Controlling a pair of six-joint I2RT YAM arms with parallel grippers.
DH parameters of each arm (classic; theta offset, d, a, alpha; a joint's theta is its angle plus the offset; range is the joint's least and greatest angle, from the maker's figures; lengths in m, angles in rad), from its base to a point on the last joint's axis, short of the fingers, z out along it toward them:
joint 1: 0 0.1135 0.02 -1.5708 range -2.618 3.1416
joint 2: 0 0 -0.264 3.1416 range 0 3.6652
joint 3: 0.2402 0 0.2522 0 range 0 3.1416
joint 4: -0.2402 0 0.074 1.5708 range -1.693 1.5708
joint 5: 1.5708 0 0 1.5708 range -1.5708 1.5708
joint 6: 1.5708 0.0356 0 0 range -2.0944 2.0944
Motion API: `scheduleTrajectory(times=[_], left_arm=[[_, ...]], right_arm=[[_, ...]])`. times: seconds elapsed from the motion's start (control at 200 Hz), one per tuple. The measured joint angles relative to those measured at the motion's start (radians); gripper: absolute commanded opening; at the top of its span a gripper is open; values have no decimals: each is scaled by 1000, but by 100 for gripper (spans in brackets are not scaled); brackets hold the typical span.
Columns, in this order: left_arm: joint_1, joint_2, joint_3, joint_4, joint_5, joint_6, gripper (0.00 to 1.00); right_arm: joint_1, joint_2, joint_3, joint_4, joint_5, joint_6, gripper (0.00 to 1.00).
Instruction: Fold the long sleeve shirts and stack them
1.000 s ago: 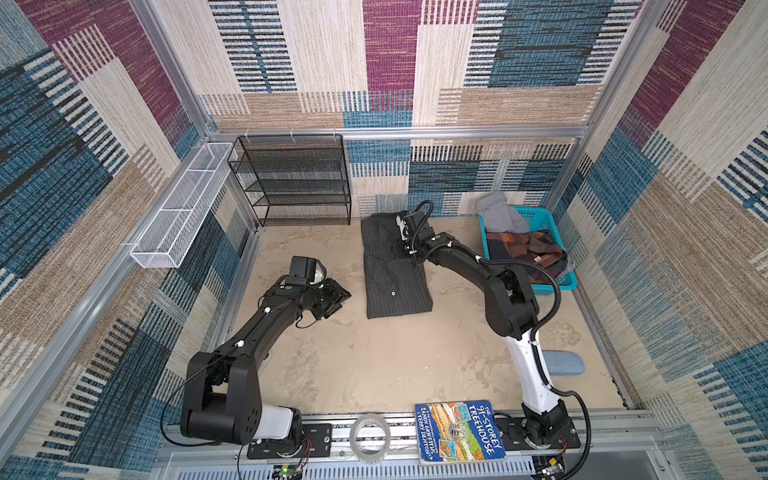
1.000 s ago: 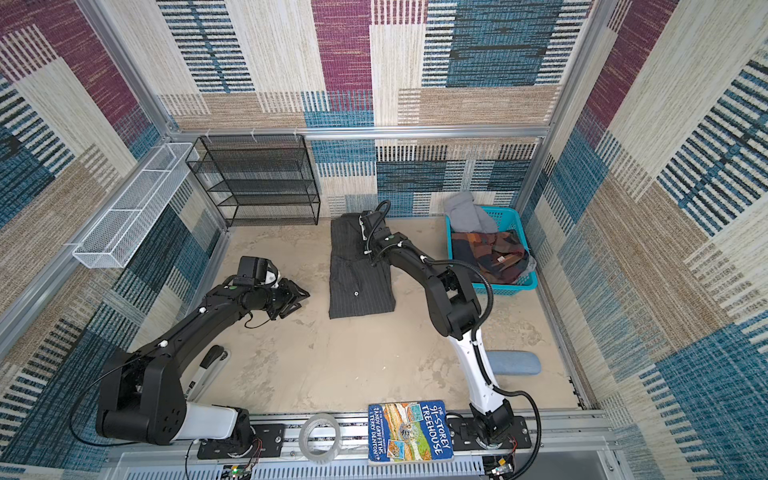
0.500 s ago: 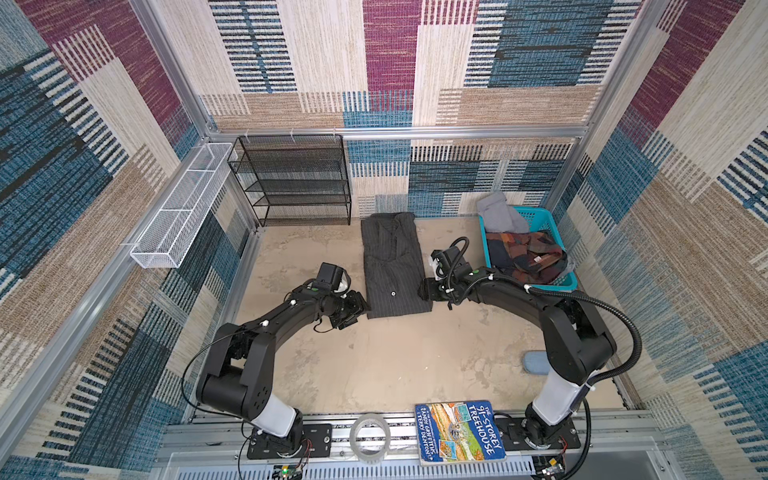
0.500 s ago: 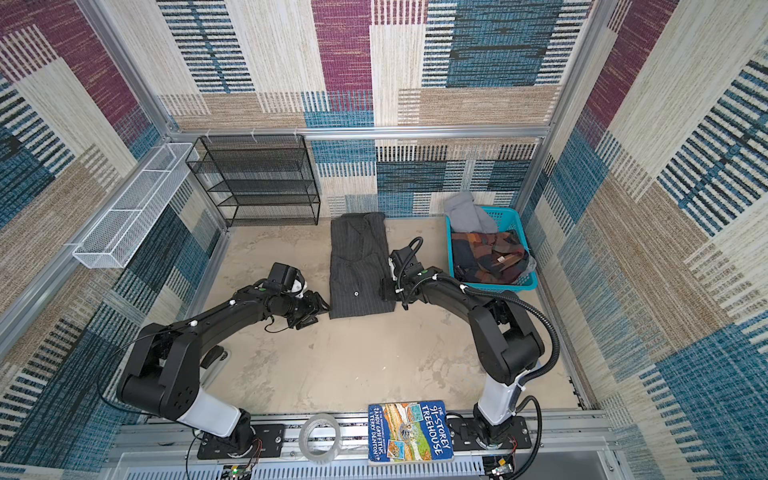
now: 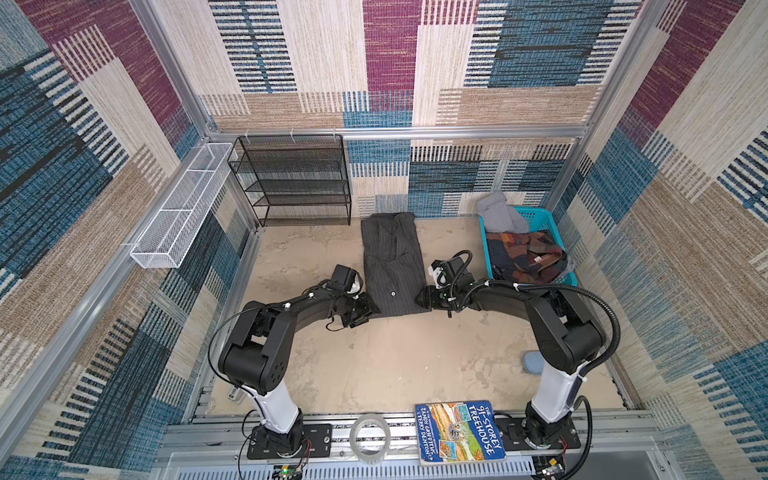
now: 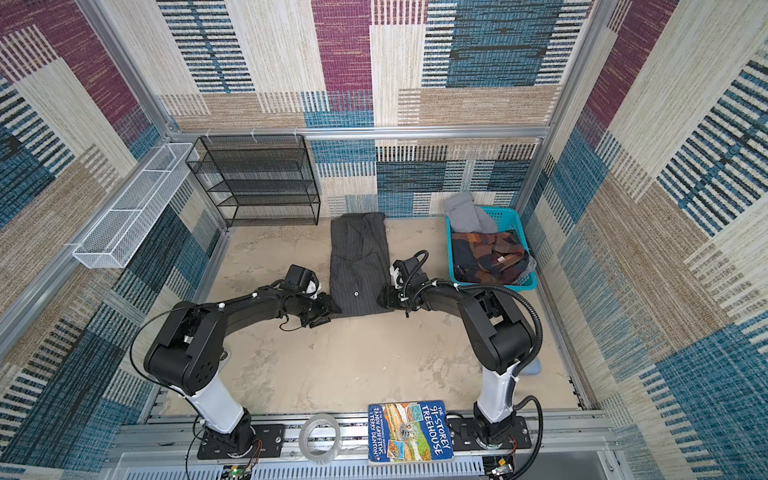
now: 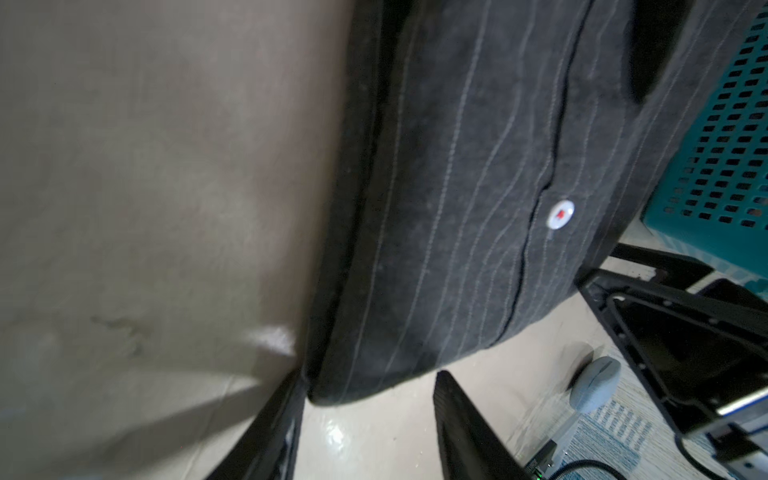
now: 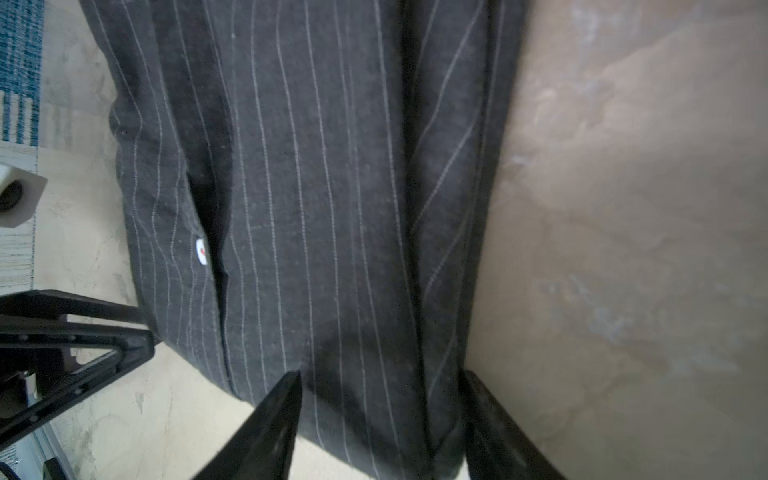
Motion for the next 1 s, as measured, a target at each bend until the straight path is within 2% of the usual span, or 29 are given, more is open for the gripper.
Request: scheduleTrajectory(times=[0.1,0.205,0.366,0.516,0.611,0.746,0.861,0.996], left_arm=[[0,21,8,16,-1,-11,36],[0,34,14,38,-5,-20,35],[3,37,27,28,-25,-35,36],[38,37,56,-18,-79,-36,37],[68,33,73,-59,-108,-35,39],[137,2,77,-117,-136,-26,47],[224,-45,71,-164,-159,-14,54],[277,-87,84,-217,-184,-8,57]], right_arm=[[-3,18,-8,45,-27,11,36],[-4,13,-37,76,-48,26,26],[17,-47,-114,78,-63,69,23],[104,-72,-155,90,-63,125,22],[186,-55,-143,104,-75,172,31],[279,-4,-77,125,-100,212,44],[294,-36,-66,77,-105,220,53],[293,-122,-5,-35,-80,175,57]])
